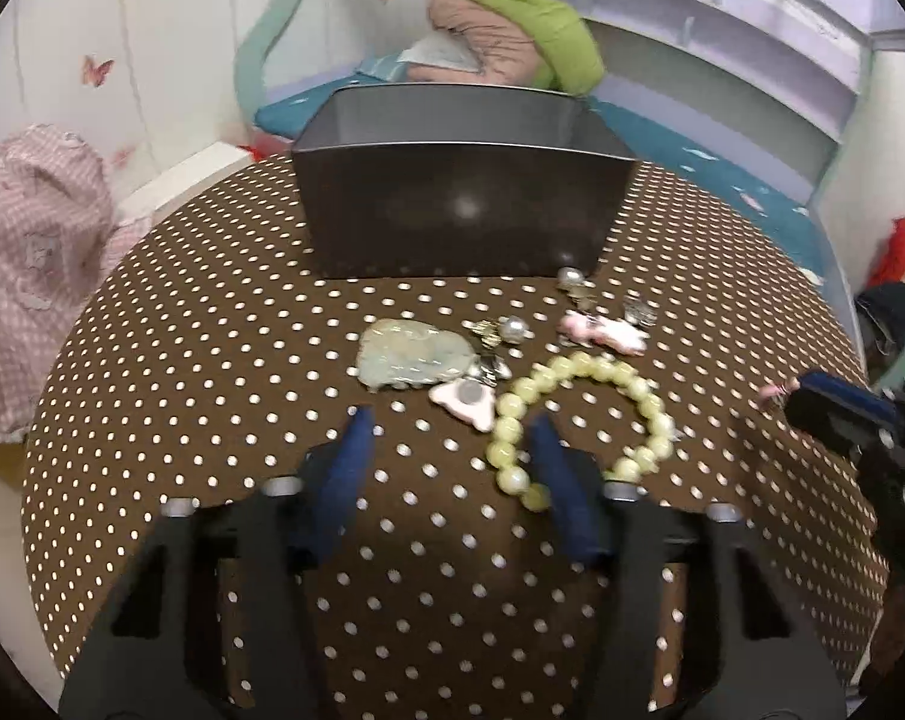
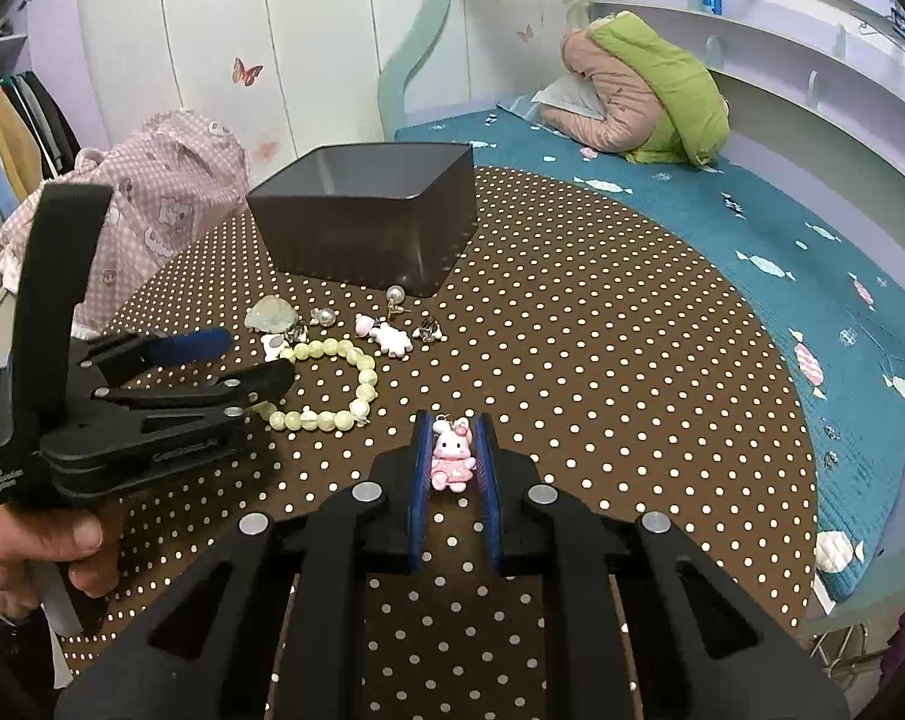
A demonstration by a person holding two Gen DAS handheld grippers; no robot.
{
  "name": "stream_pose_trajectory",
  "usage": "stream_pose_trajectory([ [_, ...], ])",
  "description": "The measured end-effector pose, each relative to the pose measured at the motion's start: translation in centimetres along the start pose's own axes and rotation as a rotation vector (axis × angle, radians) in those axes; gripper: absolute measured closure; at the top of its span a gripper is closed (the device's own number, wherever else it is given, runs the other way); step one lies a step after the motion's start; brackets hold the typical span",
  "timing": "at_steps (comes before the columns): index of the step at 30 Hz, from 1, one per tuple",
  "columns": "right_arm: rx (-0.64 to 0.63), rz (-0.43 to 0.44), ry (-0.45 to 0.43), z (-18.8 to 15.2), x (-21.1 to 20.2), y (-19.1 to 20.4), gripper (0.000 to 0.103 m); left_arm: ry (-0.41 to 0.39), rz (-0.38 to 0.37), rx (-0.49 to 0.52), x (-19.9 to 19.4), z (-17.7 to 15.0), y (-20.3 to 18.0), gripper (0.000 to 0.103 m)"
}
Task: Organize jewelry
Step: 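Grasp the pink bunny charm with the right tool while the left tool reaches the pale bracelet, then grasp the pale green bead bracelet with the left tool while the right tool lifts the bunny charm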
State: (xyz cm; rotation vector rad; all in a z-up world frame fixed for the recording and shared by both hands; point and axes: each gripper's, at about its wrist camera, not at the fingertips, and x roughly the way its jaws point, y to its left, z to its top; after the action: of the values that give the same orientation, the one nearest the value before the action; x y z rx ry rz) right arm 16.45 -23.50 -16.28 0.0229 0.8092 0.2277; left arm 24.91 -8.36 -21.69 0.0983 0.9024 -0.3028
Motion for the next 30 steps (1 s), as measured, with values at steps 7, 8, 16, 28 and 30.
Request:
stream_pose_trajectory([
  [7, -0.005, 0.006, -0.029, 0.5, -1.5, 0.4, 0.090, -0.006, -0.144, 0.018, -1.8, -2.1, 0.8, 0.094],
  [8, -0.006, 0.007, -0.032, 0.6, -1.6, 0.5, 0.090, -0.017, -0.152, 0.021, -2.4, -2.3, 0.9, 0.094],
  [16, -0.048, 0.006, -0.089, 2.5, -3.9, 2.0, 0.090, -0.160, -0.157, 0.041, -8.8, -1.8, 1.5, 0.094],
  [28, -0.134, 0.010, -0.208, 8.2, -7.5, 4.7, 0.090, -0.335, -0.112, 0.063, -15.4, 3.8, 2.8, 0.094],
  [30, -0.143, 0.020, -0.226, 9.6, -8.0, 5.0, 0.090, -0.363, -0.101, 0.066, -16.4, 4.9, 3.0, 0.094],
])
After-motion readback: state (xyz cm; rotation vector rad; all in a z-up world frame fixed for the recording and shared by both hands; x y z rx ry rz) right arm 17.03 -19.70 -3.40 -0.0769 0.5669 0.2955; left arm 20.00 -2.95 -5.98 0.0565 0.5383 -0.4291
